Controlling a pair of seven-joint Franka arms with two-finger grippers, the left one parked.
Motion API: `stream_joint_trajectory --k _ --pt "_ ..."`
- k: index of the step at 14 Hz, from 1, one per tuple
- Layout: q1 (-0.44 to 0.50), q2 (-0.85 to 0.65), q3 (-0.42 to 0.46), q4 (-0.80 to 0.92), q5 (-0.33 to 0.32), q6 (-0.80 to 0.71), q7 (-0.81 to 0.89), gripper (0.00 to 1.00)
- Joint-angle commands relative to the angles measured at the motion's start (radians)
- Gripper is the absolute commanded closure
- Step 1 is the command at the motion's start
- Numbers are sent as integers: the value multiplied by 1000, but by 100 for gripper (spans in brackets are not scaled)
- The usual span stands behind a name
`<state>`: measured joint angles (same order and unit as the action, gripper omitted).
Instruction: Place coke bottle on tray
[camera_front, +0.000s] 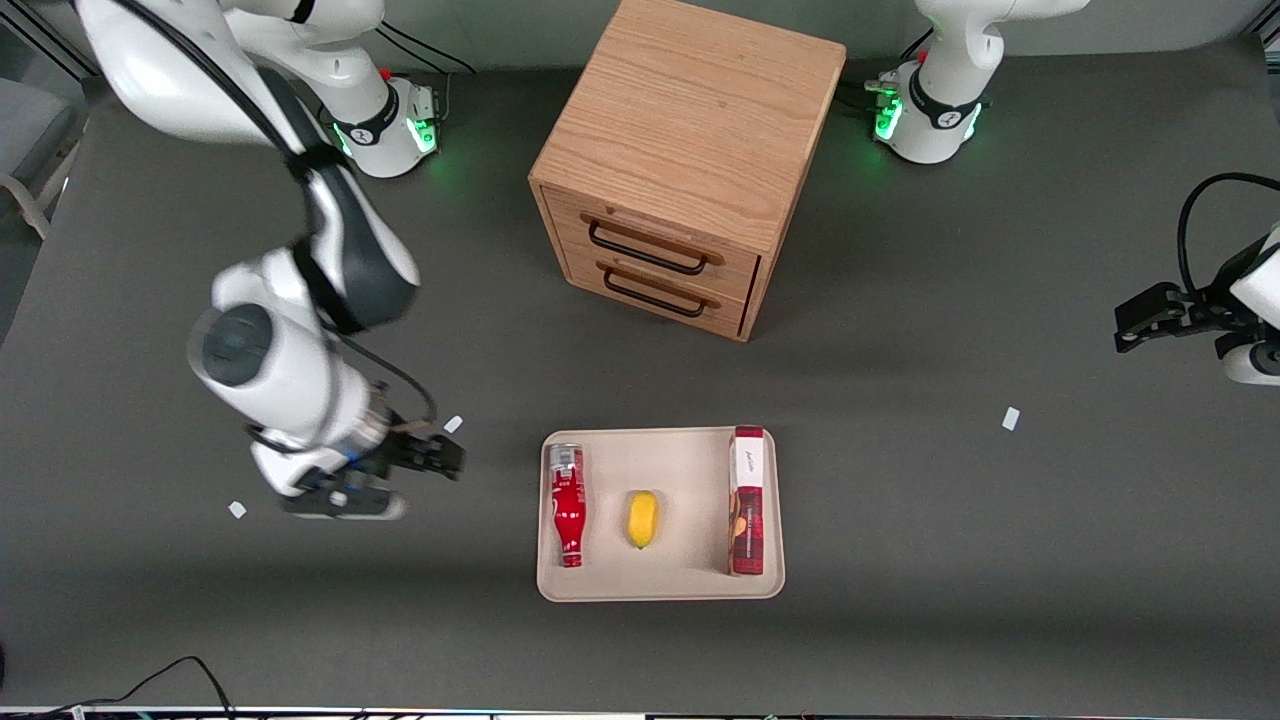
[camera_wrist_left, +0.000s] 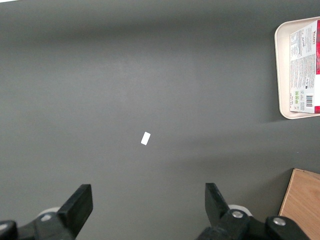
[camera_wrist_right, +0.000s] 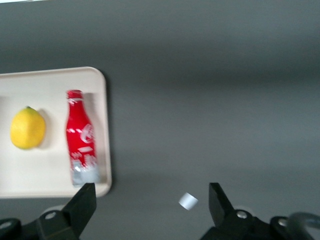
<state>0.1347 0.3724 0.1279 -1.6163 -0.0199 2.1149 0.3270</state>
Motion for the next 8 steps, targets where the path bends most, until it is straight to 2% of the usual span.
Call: stream_joint_trajectory --k 1,4,8 --pt "2 -251 -77 -236 57 -56 -91 0" --pt "2 -415 -122 -310 57 -202 -103 0" --pt "-13 -596 -158 -409 57 -252 -109 0"
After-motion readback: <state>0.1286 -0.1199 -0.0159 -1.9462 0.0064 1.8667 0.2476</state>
